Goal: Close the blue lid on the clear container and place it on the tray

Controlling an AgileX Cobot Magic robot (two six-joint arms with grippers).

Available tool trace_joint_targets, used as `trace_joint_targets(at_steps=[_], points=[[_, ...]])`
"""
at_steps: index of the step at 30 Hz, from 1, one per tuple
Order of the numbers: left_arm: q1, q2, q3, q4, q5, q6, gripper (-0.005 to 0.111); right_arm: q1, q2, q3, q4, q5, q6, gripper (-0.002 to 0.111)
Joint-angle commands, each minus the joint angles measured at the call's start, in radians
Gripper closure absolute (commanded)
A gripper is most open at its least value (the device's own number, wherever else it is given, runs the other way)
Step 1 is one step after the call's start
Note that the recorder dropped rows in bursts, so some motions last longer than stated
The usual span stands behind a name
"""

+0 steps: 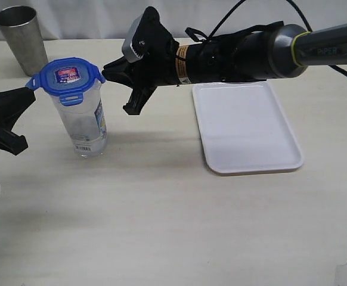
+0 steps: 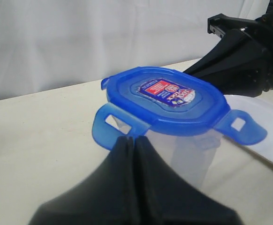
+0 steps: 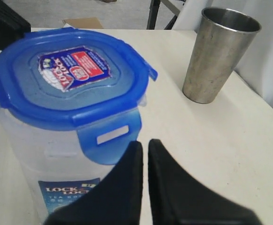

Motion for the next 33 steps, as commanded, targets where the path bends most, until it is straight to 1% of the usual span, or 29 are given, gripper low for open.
trace_joint_targets(at_steps=[1, 4, 6, 9, 12, 17, 22, 29, 33], points=[[0.000, 0.004, -0.007, -0.002, -0.016, -0.007, 0.107, -0.001, -0.009, -0.007, -0.027, -0.005, 0.013, 0.104], [0.000, 0.004, -0.007, -0.007, -0.016, -0.007, 0.107, -0.001, -0.009, -0.007, -0.027, 0.011, 0.011, 0.104], [0.000, 0.004, -0.007, -0.020, -0.014, -0.007, 0.107, -0.002, -0.014, -0.007, -0.027, 0.056, 0.011, 0.104], [0.000, 0.004, -0.007, -0.061, 0.011, -0.007, 0.107, -0.002, -0.032, -0.007, -0.027, 0.174, 0.014, 0.104], [0.000, 0.004, -0.010, -0.069, 0.011, -0.007, 0.107, -0.004, -0.042, -0.007, -0.027, 0.214, 0.022, 0.104], [0.000, 0.004, -0.030, -0.024, 0.032, -0.018, 0.107, -0.004, -0.042, -0.007, -0.027, 0.214, 0.022, 0.104], [0.000, 0.004, -0.056, -0.026, 0.047, -0.020, 0.107, -0.004, -0.044, -0.007, -0.027, 0.214, 0.037, 0.104], [0.000, 0.004, -0.056, -0.034, 0.042, -0.020, 0.107, -0.004, -0.044, -0.007, -0.027, 0.201, 0.037, 0.104], [0.000, 0.004, -0.056, -0.034, 0.042, -0.020, 0.107, -0.004, -0.044, -0.007, -0.010, 0.152, -0.015, 0.104]])
